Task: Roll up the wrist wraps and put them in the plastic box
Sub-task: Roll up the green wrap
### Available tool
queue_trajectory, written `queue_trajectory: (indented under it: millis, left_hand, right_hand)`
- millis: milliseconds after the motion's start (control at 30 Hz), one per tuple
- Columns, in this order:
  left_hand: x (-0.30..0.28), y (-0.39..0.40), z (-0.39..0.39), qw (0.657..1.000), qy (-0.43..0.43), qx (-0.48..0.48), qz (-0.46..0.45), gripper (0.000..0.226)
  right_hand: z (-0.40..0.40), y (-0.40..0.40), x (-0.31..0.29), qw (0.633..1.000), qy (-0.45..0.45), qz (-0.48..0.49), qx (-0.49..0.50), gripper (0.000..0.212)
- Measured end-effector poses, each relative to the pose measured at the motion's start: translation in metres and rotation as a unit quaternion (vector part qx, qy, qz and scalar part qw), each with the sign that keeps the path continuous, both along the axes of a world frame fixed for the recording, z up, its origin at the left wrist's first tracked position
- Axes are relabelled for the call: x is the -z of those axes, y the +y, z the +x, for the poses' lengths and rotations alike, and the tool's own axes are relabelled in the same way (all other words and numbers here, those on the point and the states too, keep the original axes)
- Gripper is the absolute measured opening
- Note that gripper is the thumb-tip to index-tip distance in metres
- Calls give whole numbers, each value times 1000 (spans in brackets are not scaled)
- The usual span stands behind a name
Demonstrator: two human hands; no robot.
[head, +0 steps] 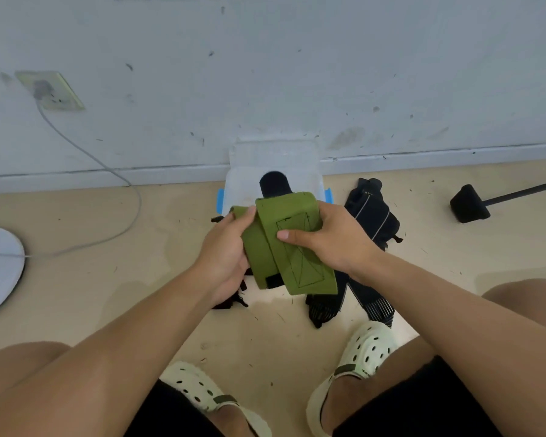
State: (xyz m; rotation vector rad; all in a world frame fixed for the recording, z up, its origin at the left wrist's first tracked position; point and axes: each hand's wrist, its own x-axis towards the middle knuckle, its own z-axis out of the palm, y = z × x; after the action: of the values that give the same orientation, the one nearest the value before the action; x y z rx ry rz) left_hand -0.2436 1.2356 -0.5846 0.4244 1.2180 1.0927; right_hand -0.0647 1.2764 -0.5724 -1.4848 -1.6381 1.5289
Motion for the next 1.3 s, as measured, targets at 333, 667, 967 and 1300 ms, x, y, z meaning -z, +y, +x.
queue_trajectory:
  millis: [333, 667, 967, 1300]
  left_hand:
    - [-4, 0, 0, 999, 6, -2, 33, 33]
    - [0, 8, -12, 994, 58, -85, 32, 17]
    - [1, 8, -10, 987, 131, -67, 60, 15]
    - [-1, 6, -10, 979, 165, 31, 120, 21]
  right_hand:
    - [-1, -3, -5, 997, 49, -17, 54, 19]
    - [2, -1, -7, 984, 94, -60, 140, 15]
    - [7, 3, -6, 983, -61, 85, 150, 68]
    - [7, 0, -13, 993, 24, 60, 98, 25]
